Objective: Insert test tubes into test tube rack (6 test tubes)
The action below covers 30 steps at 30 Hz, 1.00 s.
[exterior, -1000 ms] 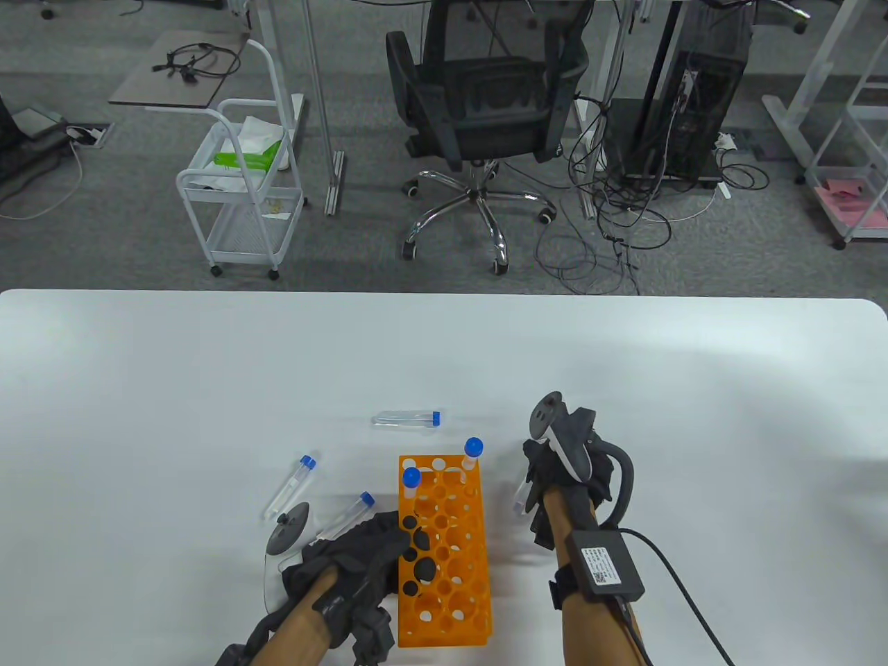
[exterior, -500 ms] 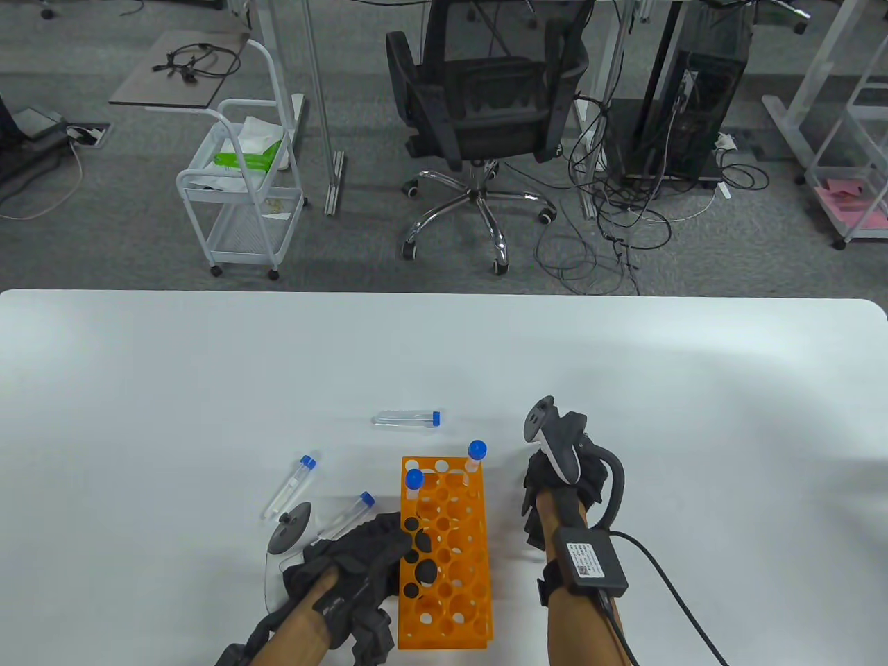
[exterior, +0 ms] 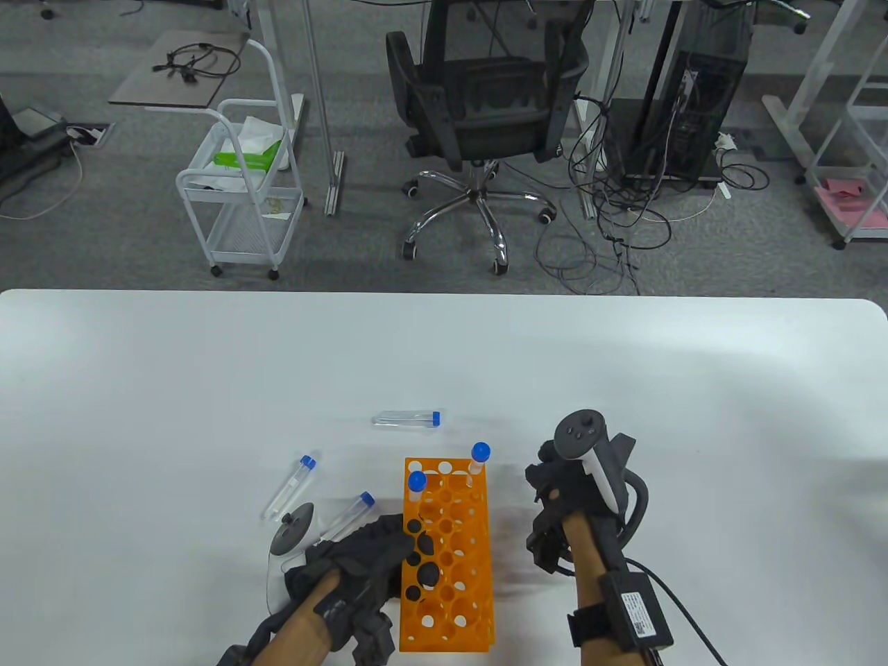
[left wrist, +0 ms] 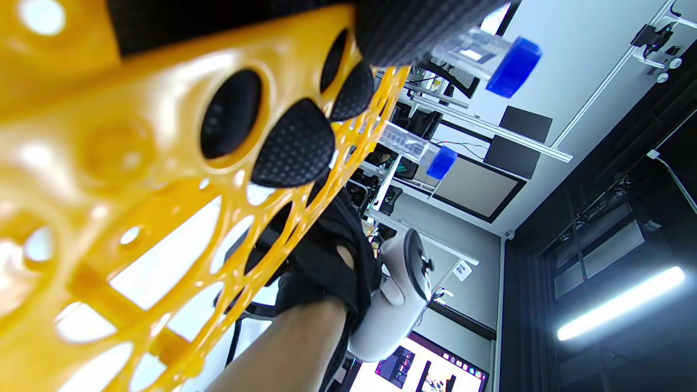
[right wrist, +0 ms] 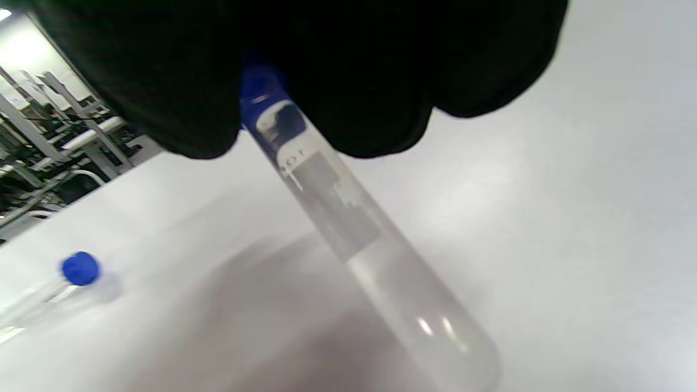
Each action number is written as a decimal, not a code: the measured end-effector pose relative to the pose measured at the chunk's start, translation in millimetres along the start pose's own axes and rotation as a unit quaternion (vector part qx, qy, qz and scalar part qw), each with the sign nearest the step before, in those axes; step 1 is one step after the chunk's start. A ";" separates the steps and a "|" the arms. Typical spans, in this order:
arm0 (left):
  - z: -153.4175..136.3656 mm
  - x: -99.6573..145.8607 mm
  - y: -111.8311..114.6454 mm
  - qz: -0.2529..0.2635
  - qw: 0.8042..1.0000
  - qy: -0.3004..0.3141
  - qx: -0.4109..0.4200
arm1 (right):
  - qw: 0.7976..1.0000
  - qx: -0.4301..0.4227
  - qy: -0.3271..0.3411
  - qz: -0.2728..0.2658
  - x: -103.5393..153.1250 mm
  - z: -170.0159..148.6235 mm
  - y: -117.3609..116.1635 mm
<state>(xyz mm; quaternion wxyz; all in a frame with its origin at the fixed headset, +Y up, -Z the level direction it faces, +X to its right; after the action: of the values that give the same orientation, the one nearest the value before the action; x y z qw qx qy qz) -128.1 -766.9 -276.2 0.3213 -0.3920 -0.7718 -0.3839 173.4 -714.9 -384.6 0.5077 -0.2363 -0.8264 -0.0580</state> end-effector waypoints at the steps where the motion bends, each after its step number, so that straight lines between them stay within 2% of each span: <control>1: -0.1 -0.2 0.0 0.001 1.000 0.000 -0.002 | 1.000 -0.004 0.009 0.001 3.1 0.0 3.3; 11: -2.6 -1.9 0.9 -0.001 1.000 -0.005 -0.009 | 0.996 -0.048 0.072 0.016 30.6 7.2 33.8; 30: -3.0 -2.3 -0.5 0.005 1.000 -0.007 -0.003 | 0.978 -0.106 0.177 -0.025 93.6 30.5 66.5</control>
<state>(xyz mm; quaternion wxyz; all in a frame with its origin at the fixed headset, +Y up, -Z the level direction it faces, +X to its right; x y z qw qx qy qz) -126.9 -770.4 -276.7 0.3163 -0.3997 -0.7708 -0.3821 143.6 -614.9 -327.6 0.6162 -0.2543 -0.7185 -0.1985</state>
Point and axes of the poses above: the tracker on the back of each hand, its own z axis roughly to the thumb side, its own x axis roughly from the fingertips to the wrist, y = z × x, the point moved 2 cm from there along -x, roughly from the wrist to the fingertips, and after that the axes turned 7 degrees about -y, right-handed, at the moved point
